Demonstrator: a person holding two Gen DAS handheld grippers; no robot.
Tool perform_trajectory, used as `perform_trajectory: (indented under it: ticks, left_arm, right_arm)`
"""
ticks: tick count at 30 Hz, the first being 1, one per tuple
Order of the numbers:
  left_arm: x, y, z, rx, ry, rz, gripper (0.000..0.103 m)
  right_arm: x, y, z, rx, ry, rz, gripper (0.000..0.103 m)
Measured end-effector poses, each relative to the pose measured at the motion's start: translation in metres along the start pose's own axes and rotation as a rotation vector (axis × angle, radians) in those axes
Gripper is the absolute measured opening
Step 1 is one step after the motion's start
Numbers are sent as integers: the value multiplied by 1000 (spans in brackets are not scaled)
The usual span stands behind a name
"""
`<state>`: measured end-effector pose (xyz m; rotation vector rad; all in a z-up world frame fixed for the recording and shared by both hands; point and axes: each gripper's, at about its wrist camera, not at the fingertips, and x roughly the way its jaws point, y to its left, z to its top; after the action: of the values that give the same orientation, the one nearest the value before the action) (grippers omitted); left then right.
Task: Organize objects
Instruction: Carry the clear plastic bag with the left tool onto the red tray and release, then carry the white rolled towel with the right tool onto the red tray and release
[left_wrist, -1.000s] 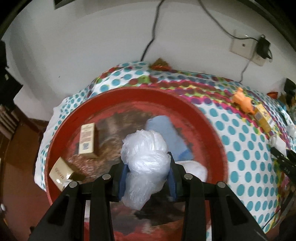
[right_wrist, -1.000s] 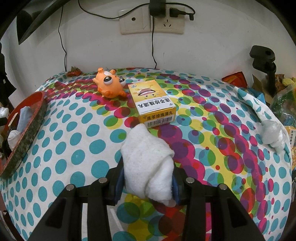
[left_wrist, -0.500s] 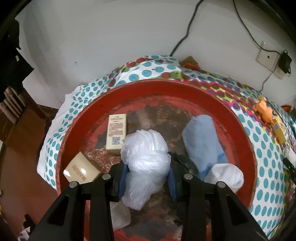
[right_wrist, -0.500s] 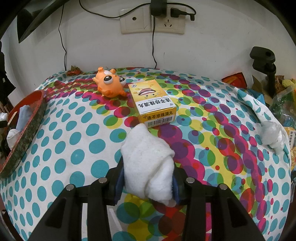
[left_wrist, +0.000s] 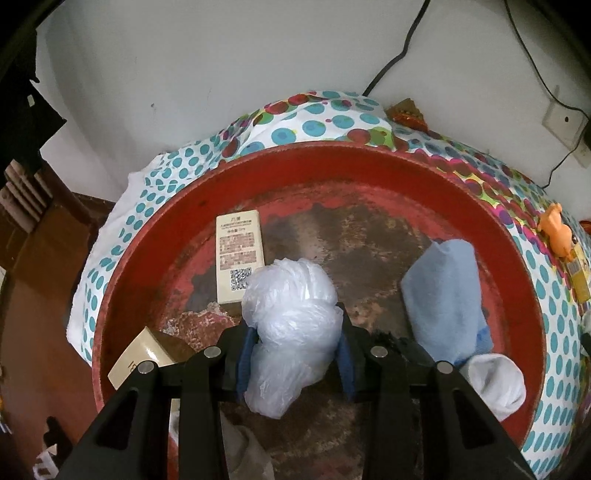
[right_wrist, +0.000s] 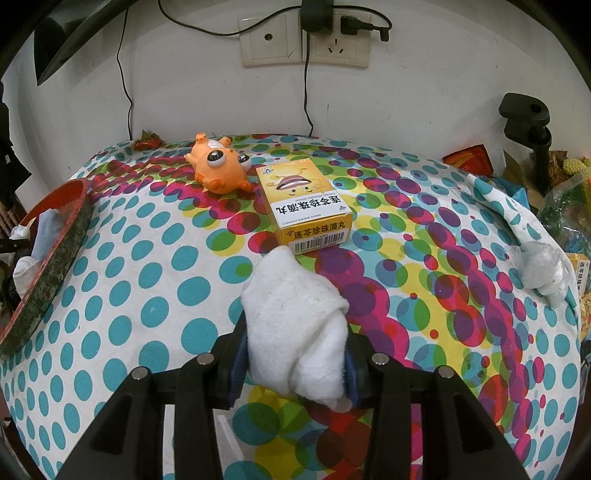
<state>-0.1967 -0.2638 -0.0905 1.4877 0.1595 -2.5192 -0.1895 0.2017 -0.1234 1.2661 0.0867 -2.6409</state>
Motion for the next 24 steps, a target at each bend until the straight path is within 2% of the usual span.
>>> perform_trajectory:
  ticks: [4,7,9,16,22,24]
  left_arm:
    - [1,1,-2,5,8,-6,40]
    - [-3,0,-4,6,-5,-7,55]
    - [-9,-2,-6,11,-21,-21,61]
    - [-40,-15,-14,69,-91,-7,71]
    - [-75,-23,-45,120,-188,62,81]
    - [-85,-20,-60,117,-198,84,83]
  right_arm:
    - [0,1,0,-1,0,-2,43]
    - [0,2,0,-2,0,-2,43]
    - [0,2,0,-3,1,-5,43]
    - [1,0,0,-11,2,-13,43]
    - [1,1,0,-15,1,-18,42]
    - [1,1,0,-15,1,-18,42]
